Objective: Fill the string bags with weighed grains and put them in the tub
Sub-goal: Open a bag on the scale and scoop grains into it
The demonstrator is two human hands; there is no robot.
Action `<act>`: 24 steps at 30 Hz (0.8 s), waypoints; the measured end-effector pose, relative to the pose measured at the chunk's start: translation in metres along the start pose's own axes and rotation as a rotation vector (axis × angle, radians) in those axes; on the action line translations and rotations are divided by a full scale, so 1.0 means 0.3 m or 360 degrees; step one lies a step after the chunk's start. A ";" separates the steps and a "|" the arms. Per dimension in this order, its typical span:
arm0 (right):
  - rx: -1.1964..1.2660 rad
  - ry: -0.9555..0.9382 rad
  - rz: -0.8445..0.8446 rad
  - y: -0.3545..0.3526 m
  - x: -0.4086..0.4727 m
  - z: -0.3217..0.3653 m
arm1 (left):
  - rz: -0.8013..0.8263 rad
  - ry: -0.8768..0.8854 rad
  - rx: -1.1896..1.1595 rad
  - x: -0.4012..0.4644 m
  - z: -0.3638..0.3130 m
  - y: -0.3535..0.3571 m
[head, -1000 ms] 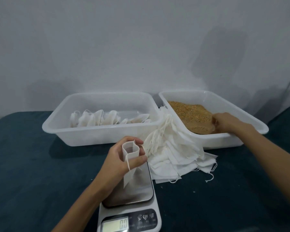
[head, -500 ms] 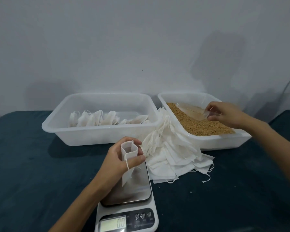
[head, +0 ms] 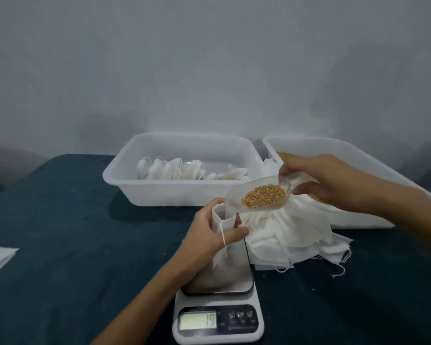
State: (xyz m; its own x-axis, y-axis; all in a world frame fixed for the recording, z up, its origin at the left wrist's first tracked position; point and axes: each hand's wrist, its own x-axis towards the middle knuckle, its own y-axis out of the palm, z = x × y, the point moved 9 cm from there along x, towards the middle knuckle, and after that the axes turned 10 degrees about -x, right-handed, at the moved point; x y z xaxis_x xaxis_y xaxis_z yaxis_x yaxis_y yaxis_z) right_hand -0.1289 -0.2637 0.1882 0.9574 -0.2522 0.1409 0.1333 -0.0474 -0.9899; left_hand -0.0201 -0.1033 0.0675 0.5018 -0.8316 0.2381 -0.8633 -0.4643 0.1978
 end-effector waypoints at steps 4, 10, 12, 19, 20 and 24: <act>-0.0154 -0.0105 -0.0111 -0.027 0.010 0.028 | -0.0028 -0.0022 0.0021 -0.001 0.008 -0.005; -0.0401 -0.0224 -0.0234 -0.066 0.013 0.058 | -0.0069 -0.0059 0.0061 -0.001 0.018 -0.010; -0.0465 -0.0269 -0.0259 -0.070 0.014 0.070 | -0.0072 -0.0071 0.0082 -0.002 0.017 -0.008; -0.0619 -0.0357 -0.0402 -0.077 0.029 0.085 | -0.0048 -0.0069 0.0103 -0.004 0.016 -0.003; -0.0638 -0.0369 -0.0427 -0.078 0.030 0.087 | -0.0049 -0.0066 0.0116 -0.004 0.016 -0.006; -0.0695 -0.0416 -0.0492 -0.086 0.027 0.093 | -0.0058 -0.0062 0.0145 -0.004 0.015 -0.006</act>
State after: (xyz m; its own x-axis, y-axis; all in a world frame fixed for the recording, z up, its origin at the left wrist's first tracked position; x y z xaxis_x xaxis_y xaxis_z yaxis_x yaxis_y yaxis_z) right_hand -0.1173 -0.2375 0.2147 0.9298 0.0803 0.3593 0.3510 -0.4879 -0.7992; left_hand -0.0196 -0.1027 0.0627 0.5322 -0.8238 0.1950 -0.8466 -0.5189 0.1183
